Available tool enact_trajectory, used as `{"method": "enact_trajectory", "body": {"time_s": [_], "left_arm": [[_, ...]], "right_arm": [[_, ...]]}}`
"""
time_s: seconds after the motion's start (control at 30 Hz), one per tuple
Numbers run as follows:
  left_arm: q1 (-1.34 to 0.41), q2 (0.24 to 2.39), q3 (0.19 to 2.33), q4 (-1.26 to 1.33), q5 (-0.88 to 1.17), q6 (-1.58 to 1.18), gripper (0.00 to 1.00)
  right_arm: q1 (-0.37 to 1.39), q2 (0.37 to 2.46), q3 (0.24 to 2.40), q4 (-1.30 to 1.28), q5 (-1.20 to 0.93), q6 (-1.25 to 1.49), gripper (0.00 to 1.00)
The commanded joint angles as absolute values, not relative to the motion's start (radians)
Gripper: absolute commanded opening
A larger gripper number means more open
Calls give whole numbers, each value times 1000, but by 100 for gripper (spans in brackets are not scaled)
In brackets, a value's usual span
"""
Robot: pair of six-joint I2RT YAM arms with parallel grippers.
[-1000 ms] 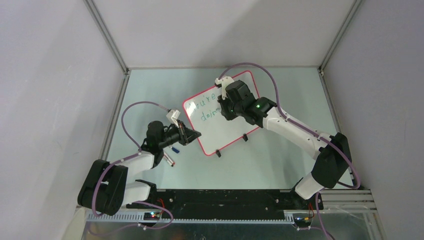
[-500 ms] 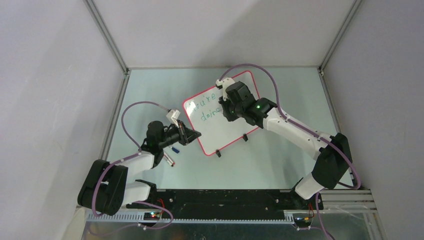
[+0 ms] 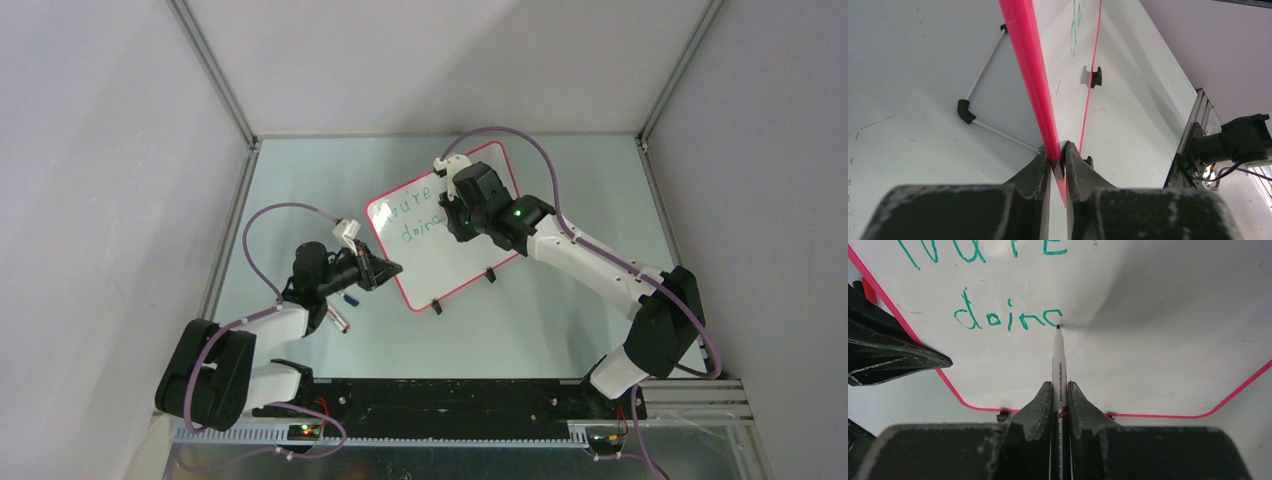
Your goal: Write a sentence on the whiteboard
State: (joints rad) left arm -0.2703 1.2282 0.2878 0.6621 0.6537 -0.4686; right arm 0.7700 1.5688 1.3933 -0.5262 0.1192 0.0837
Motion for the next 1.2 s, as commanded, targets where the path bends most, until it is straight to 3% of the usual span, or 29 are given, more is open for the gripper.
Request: {"method": "enact_trajectory", "body": {"time_s": [0.0,1.17], "left_arm": [[-273,1230,295,594,586,-375,7],[-272,1229,295,591,583,-376,7]], "right_arm": [[760,1556,1421,-484,136,86,0],[761,1559,1416,-512,135,92,0]]}}
